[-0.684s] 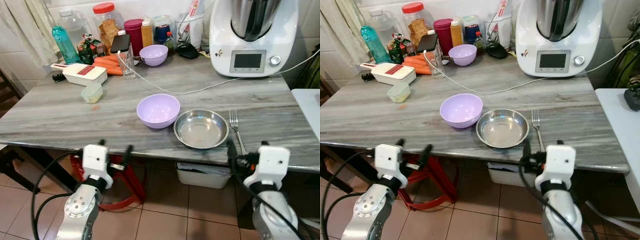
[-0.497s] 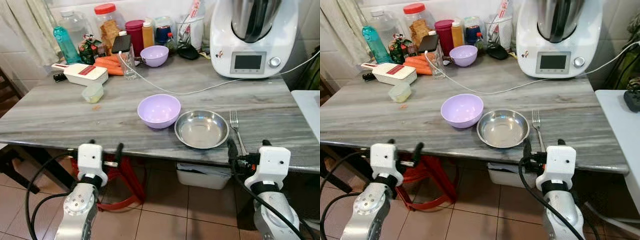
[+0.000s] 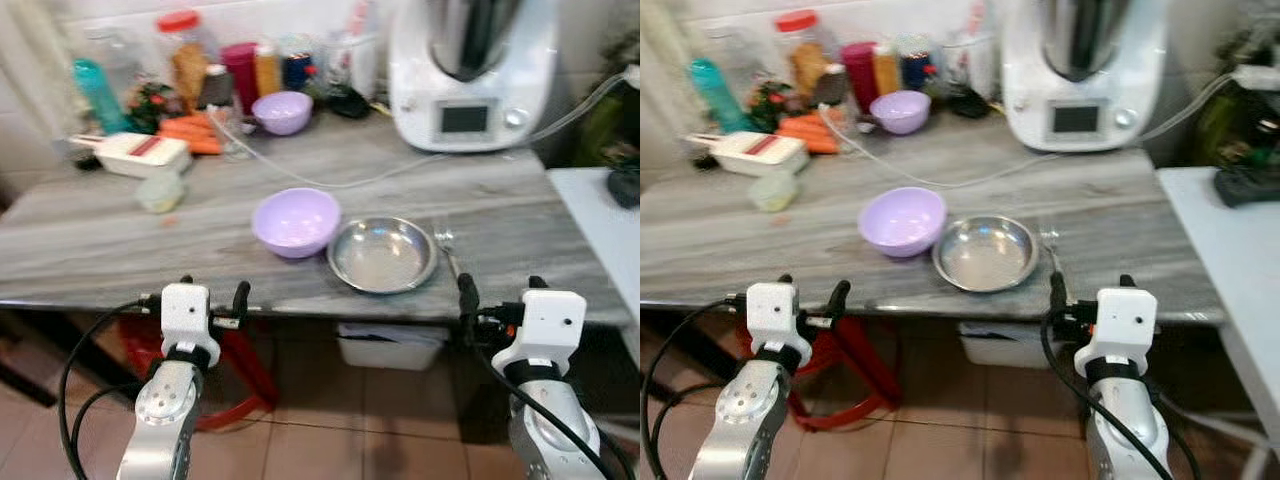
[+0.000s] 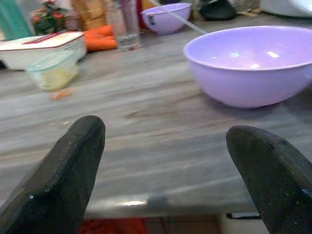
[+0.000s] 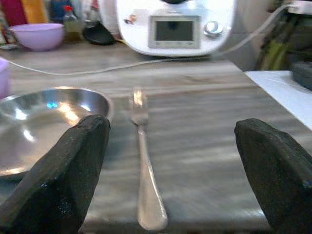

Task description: Setting the table

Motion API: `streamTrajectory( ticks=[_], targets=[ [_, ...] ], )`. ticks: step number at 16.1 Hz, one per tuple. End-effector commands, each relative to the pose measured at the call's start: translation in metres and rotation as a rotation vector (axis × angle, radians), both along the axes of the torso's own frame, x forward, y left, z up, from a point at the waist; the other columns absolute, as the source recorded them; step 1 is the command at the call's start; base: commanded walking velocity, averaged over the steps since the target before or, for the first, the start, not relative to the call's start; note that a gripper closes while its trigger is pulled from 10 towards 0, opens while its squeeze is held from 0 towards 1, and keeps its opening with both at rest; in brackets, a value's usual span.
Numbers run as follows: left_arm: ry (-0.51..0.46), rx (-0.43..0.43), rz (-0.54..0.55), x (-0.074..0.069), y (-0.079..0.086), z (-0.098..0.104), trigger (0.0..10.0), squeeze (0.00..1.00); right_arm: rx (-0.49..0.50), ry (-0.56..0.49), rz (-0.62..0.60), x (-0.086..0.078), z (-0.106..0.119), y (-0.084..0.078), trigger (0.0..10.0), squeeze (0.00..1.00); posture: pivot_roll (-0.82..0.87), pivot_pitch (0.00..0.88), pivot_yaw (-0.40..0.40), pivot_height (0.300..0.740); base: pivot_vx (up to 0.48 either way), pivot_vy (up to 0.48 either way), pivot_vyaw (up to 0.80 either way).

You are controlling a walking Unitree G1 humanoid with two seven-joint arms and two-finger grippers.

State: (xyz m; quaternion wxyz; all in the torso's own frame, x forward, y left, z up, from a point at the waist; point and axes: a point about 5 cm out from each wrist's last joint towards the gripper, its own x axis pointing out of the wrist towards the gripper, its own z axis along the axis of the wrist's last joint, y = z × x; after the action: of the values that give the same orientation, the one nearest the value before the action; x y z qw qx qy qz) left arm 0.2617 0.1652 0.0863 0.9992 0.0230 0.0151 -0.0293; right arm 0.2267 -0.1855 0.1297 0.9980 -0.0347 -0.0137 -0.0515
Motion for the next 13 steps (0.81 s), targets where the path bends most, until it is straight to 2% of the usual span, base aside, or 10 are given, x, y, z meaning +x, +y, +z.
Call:
streamTrajectory(
  ticks=[1,12,13],
  targets=[
    [0.021,0.02,0.004,-0.0024,0.0049,-0.0049,10.0,0.0,0.023,0.013,0.022,-0.0002,-0.0035,0.0057,10.0,0.0,-0.09,0.0,0.123,0.74,-0.371,0.0,0.0],
    [0.012,0.04,-0.025,-0.0012,0.0047,-0.0034,10.0,0.0,0.052,0.028,0.006,-0.0001,-0.007,0.0068,10.0,0.0,-0.08,0.0,0.129,0.74,-0.388,0.0,0.0],
    [-0.001,0.044,-0.047,-0.0013,0.0041,-0.0022,10.0,0.0,0.049,0.031,0.002,0.0,-0.0074,0.0066,10.0,0.0,-0.09,0.0,0.13,0.74,0.0,0.0,0.0]
  ],
)
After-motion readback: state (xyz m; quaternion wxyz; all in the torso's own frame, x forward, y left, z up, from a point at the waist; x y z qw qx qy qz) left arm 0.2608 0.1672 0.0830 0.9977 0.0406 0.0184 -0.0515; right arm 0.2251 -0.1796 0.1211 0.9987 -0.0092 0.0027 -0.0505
